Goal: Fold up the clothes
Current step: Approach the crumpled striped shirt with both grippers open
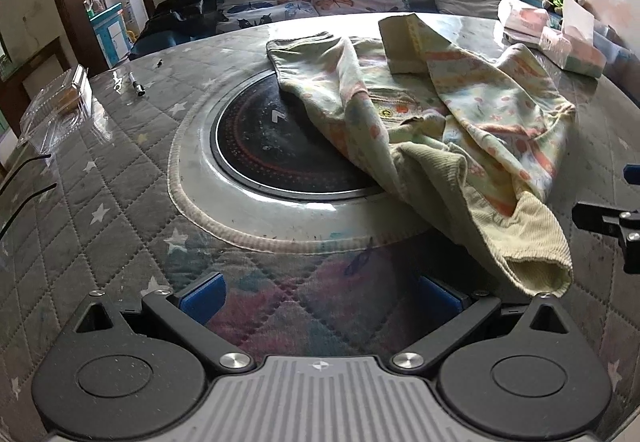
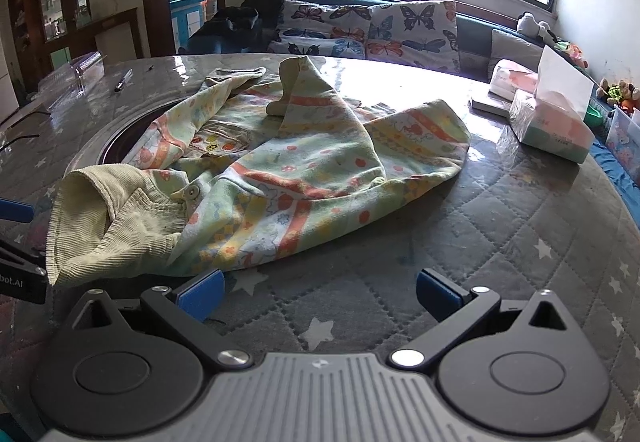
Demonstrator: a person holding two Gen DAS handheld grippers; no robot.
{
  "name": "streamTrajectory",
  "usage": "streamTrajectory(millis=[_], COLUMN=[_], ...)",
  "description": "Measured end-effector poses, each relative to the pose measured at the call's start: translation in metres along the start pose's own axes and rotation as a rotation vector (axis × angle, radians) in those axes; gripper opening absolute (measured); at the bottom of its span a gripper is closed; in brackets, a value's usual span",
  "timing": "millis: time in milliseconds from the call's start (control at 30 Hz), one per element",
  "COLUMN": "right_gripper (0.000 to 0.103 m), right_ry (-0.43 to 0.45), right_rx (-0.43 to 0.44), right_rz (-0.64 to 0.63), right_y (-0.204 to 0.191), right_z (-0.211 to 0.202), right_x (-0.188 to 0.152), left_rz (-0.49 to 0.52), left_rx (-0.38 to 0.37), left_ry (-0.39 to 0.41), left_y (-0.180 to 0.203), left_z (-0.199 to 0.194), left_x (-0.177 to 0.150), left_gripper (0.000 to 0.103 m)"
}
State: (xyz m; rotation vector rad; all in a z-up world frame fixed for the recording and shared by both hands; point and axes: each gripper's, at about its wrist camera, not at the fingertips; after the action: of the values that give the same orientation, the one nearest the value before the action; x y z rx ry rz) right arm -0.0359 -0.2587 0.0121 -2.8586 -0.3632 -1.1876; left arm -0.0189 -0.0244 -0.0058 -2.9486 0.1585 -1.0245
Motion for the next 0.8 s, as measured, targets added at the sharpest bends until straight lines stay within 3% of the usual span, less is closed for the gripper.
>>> streamTrajectory(millis=[800], right_gripper=[0.103], right_ry=[0.002], right_rx=[0.011], right_rz=[-0.028], right_y=[-0.005], right_z=[0.0019], right_x=[0.0071], left_rz=[0.073], left_rx=[0.001], left_ry=[-0.007], left_y=[0.0068], left_z=[0.0004], left_x=[0.0039], left_gripper=[0.103])
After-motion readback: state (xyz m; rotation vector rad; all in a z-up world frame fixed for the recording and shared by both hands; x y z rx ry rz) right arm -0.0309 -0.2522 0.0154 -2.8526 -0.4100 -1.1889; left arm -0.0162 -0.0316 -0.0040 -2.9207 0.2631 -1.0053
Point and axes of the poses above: each gripper's, at about its wrist camera, not at the fingertips, and z roughly the way its jaws point, y to its right, x to its top, and after that the axes turned 4 degrees about -z, right-handed
